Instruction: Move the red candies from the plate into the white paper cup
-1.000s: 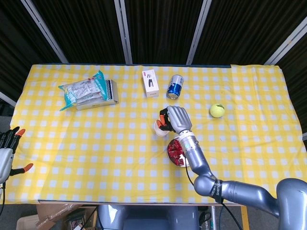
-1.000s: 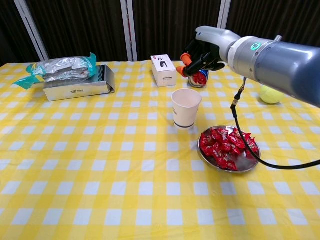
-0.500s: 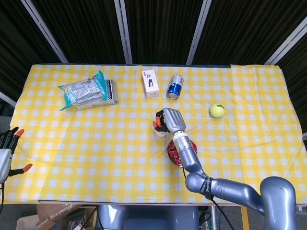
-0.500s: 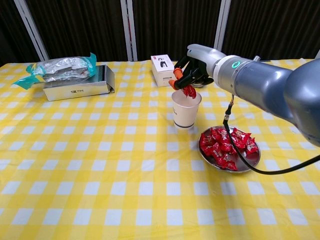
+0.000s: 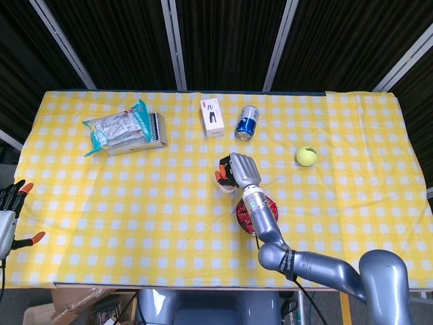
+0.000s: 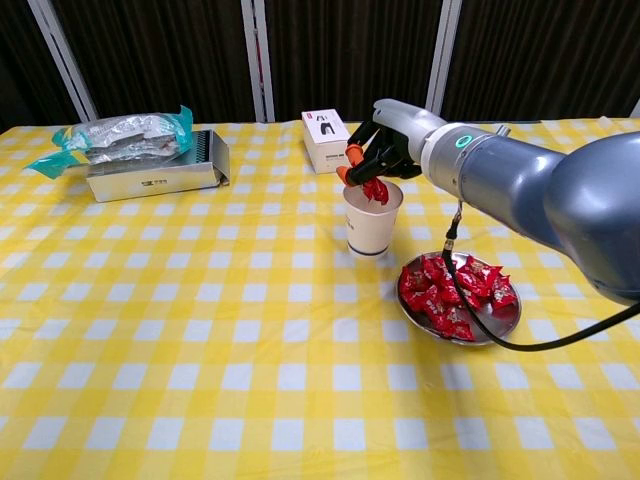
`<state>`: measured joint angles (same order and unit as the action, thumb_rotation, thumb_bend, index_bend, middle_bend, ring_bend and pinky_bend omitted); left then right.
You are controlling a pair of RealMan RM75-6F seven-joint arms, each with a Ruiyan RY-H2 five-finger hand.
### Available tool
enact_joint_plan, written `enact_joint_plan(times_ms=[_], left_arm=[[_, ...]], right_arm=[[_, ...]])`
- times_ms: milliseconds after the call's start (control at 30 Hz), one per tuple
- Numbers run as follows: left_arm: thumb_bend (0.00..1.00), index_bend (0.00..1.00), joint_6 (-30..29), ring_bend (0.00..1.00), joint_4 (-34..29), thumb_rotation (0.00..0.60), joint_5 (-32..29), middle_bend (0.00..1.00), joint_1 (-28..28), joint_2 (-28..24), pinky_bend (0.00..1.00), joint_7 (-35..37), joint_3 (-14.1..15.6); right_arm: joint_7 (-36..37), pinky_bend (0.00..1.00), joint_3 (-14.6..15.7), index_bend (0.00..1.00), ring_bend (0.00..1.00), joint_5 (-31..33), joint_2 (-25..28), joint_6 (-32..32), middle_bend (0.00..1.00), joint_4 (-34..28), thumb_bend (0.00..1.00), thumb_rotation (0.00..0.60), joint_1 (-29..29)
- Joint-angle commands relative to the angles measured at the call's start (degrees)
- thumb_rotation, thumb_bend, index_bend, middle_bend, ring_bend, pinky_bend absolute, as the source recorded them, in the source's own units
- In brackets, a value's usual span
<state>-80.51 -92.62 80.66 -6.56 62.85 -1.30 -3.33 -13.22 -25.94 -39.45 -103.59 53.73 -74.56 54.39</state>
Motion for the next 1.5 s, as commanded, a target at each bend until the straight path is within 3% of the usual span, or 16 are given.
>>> enact_joint_plan(times_ms=[33,367,700,1133,1333,1500], left_arm=[[0.05,0.00,0.05,0.00,0.00,0.600,0.02,0.00,-0.04,0.00,0.00,-0.01,0.01],[0.05,0.00,0.27,0.00,-0.24,0.600,0.15,0.00,-0.18,-0.03,0.00,-0.16,0.13],[0.06,0.00,0.58,0.00,-0.57,0.600,-0.05,0.00,-0.28,-0.21,0.00,-0.17,0.18],[0.06,0.00,0.80,0.00,-0.77,0.600,-0.29,0.00,-0.34,-0.32,0.00,-0.01,0.18],[0.06,0.00,0.91,0.00,-0.79,0.600,-0.46,0.00,-0.37,-0.39,0.00,0.07,0.16],[0.06,0.00,0.47,0.00,-0.71,0.600,-0.23,0.00,-0.25,-0.34,0.00,0.14,0.14]], right_arm=[[0.08,1.00,-0.05,0.56,0.88,0.17,0.12,-0.06,0.91,-0.01,0.51,0.600,-0.06],[0.63,1.00,-0.30,0.44,0.88,0.40,1.02,-0.37,0.91,-0.50,0.46,0.600,-0.36],[1.04,1.00,0.04,0.36,0.88,1.27,1.98,-1.60,0.91,-0.66,0.31,0.600,-0.69],[1.58,0.99,0.40,0.33,0.88,1.10,2.21,-1.18,0.91,-1.04,0.26,0.600,-1.02],[0.83,0.98,1.22,0.33,0.87,-1.93,4.94,1.35,0.91,-6.34,0.26,0.600,-2.32],[-3.21,0.95,3.79,0.33,0.83,-6.49,10.13,6.52,0.88,-14.31,0.26,0.600,-4.85]])
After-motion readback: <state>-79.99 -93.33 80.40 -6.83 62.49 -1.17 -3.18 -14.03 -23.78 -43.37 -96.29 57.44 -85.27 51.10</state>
